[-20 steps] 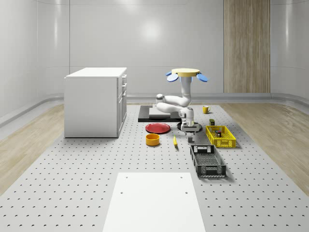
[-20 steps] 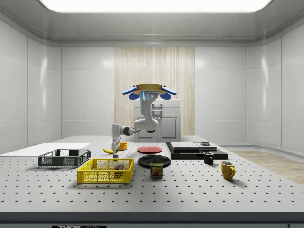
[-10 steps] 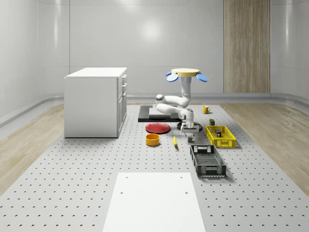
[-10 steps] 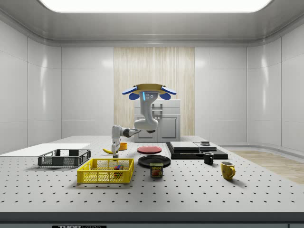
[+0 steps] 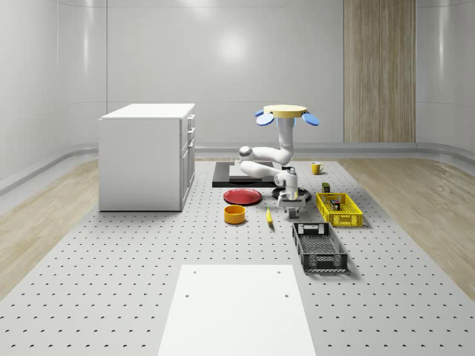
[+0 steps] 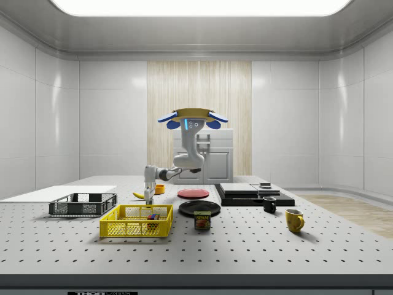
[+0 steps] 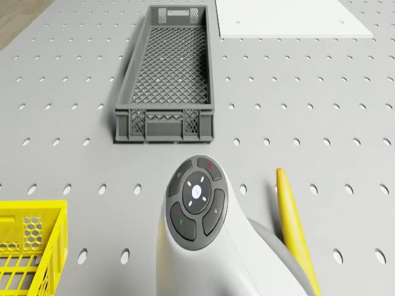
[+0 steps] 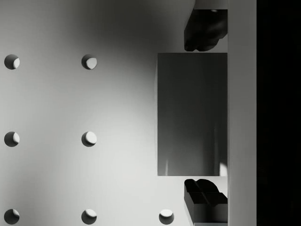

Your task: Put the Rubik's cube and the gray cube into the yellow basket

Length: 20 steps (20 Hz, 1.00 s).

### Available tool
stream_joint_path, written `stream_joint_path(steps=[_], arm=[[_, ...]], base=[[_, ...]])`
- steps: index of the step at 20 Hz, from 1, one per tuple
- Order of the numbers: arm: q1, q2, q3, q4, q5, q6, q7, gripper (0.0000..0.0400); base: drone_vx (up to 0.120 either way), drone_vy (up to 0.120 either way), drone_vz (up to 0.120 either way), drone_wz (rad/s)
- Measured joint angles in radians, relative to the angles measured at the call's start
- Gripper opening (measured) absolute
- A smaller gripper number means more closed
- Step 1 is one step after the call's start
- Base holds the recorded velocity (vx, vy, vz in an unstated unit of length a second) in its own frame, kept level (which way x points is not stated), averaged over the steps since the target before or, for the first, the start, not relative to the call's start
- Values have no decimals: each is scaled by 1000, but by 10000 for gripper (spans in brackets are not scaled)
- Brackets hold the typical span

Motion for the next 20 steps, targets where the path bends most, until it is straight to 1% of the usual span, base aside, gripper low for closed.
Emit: stream_joint_path(steps=[1, 3, 6, 9, 14, 19, 20], arm=[[0, 1, -3, 1, -3, 0, 0, 367], [0, 4, -7, 2, -8, 0, -1, 321], [0, 7, -11, 3, -12, -2, -2, 284], [2, 10, -13, 4, -15, -5, -3, 266], [4, 15, -12, 3, -16, -10, -5, 255], [16, 19, 33, -14, 25, -33, -6, 251], [19, 19, 46, -19, 37, -39, -7, 251]], base=[[0, 0, 0, 0], [0, 0, 0, 0], [0, 0, 0, 0], [0, 0, 0, 0], [0, 0, 0, 0], [0, 0, 0, 0], [0, 0, 80, 0]])
